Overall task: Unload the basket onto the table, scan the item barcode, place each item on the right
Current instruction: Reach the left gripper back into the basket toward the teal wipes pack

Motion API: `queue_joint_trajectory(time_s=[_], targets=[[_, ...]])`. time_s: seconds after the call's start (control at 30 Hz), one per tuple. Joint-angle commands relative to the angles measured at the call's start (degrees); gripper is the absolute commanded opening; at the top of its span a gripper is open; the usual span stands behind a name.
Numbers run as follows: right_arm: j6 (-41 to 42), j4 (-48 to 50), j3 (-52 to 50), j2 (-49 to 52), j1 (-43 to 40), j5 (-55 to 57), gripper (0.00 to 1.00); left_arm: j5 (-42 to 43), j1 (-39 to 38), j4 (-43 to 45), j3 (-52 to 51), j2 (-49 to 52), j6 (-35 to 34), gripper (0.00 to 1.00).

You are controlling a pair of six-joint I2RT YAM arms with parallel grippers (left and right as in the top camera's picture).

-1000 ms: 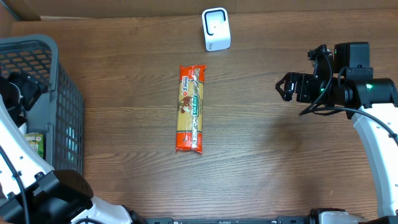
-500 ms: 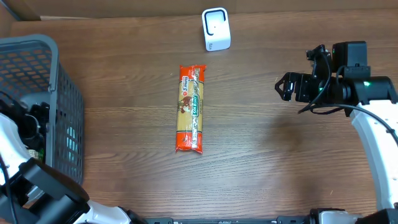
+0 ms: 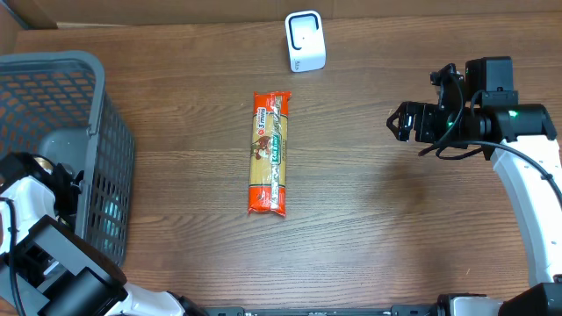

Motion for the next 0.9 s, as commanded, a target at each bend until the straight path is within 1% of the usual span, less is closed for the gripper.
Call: queue_joint_trajectory(time_s=[0.0,0.03,0.07,0.23,0.37,0.47,0.7,0.8,0.87], targets=[[0.7,0.5,1.4,-0.2,0.2,-0.2,1.0,-2.1,-1.1,-0.8,-1.3,-1.6,2.1,0.51],[0.7,0.5,1.4,-0.2,0.2,-0.1,1.0,-2.1,-1.1,-0.8,-1.3,-1.6,2.1,0.18],[0.7,0.5,1.4,-0.2,0.2,-0.1,1.0,-2.1,-1.1,-0.8,-1.3,-1.6,1.9,0.04],[0.7,0.5,1.4,-0.2,0.2,-0.1,1.0,-2.0,-1.1,-1.7,0.5,-1.6,0.1,0.04],[0.7,0.5,1.4,-0.2,0.2,-0.1,1.0,-1.9,-1.1,-5.4,6.8,-1.6,-0.1,0.04],[0.7,0.5,1.4,-0.2,0.2,-0.1,1.0,-1.5,-1.1,-9.9,14.6,-1.7,-0.1,0.04],[0.9,0.5,1.4,-0.2,0.2,-0.1,1.0,-1.3,-1.4,-23.5,38.2,-1.7,0.0,0.04],[0.9,0.5,1.4,-0.2,0.2,-0.1,1.0,0.4,-2.6,-28.9,48.1,-2.4,0.4,0.04],[0.9,0.5,1.4,-0.2,0.2,-0.1,1.0,1.6,-4.2,-31.3,52.8,-3.3,0.4,0.04]])
